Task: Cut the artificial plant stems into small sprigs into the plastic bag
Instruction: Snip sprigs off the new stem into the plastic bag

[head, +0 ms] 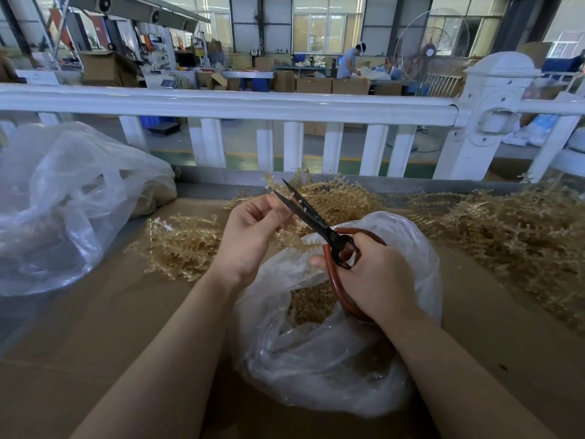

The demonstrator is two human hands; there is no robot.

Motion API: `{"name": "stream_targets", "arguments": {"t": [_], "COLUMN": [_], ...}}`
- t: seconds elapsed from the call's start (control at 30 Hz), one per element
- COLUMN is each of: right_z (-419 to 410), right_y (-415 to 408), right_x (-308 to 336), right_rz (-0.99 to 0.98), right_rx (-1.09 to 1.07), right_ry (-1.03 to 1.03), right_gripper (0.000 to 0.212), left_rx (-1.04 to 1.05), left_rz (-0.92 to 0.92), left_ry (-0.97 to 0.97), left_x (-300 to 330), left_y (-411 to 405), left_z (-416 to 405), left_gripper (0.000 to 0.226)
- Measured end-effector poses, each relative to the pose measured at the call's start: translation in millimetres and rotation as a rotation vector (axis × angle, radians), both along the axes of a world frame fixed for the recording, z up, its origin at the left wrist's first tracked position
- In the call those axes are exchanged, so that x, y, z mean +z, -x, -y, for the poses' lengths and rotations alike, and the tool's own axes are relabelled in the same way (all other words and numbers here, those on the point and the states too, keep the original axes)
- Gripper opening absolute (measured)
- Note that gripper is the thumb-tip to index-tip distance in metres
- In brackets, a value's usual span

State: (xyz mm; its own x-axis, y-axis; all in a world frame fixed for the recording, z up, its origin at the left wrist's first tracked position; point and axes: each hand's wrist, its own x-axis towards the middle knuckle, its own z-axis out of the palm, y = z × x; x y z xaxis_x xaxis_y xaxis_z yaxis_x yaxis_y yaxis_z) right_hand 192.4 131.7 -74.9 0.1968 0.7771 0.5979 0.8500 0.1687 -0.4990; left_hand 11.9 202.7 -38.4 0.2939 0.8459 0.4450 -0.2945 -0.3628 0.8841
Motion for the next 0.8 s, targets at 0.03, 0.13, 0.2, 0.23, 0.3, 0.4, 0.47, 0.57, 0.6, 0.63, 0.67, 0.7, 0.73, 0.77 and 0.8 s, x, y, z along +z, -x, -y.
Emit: {"name": "stream_targets", "arguments": {"t": [0.03, 0.13, 0.2, 0.23, 0.3, 0.4, 0.47, 0.57, 0.6, 0.63, 0.67, 0.7, 0.73, 0.77, 0.8], "right_z": [-0.1, -0.3, 0.4, 0.3, 0.0, -1.2, -1.4, -1.5, -1.1, -0.6, -0.4, -0.4, -0.7, -1.3, -1.9], "right_y": [0.1, 1.5, 2.7, 2.9, 3.4, 2.6, 2.3, 1.9, 2.1, 2.2, 2.3, 2.4, 2.3, 1.9, 1.4], "right_x": [0.0, 0.0, 0.5, 0.8, 0.9, 0.8, 1.7, 3.1, 3.4, 3.6, 3.7, 3.7, 3.4, 2.6, 1.5], "right_rz": [-0.004, -0.015, -0.022, -0.024, -0.029, 0.001, 0.003, 0.018, 0.024, 0.031, 0.040, 0.047, 0.049, 0.051, 0.053], "right_rx": [0.005, 0.014, 0.014, 0.013, 0.011, -0.009, -0.023, -0.039, -0.043, -0.048, -0.055, -0.062, -0.067, -0.069, -0.068], "right_ry": [-0.003, -0.004, -0.016, -0.023, -0.017, -0.006, -0.009, 0.009, 0.013, 0.011, 0.009, 0.011, 0.018, 0.026, 0.033], "right_gripper": [0.058, 0.064, 0.057, 0.055, 0.064, 0.077, 0.073, 0.072, 0.073, 0.072, 0.069, 0.065, 0.060, 0.054, 0.048], "left_rx": [0.002, 0.014, 0.024, 0.027, 0.029, 0.010, -0.013, -0.021, -0.018, -0.015, -0.016, -0.018, -0.017, -0.015, -0.012], "left_rz": [-0.001, -0.011, -0.018, -0.025, -0.045, -0.068, -0.070, -0.064, -0.066, -0.070, -0.074, -0.077, -0.080, -0.082, -0.086], "left_ry": [-0.002, -0.002, -0.002, -0.004, -0.012, -0.029, -0.032, -0.036, -0.037, -0.040, -0.041, -0.040, -0.035, -0.030, -0.025], "left_x": [-0.3, -1.7, -2.6, -2.5, -2.2, -1.0, 0.0, 1.1, 1.4, 1.8, 1.8, 1.9, 1.8, 1.4, 1.0], "left_y": [0.2, 0.4, 0.5, 0.7, 0.7, -2.0, -4.0, -5.2, -5.2, -5.0, -5.1, -5.1, -5.0, -4.5, -4.0], "left_z": [-0.4, -2.8, -3.1, -3.0, -2.4, -0.2, 1.4, 3.6, 4.0, 4.1, 4.0, 3.8, 3.6, 3.2, 2.7], "left_gripper": [0.025, 0.020, 0.018, 0.017, 0.016, 0.016, 0.016, 0.018, 0.018, 0.018, 0.018, 0.018, 0.017, 0.017, 0.016]}}
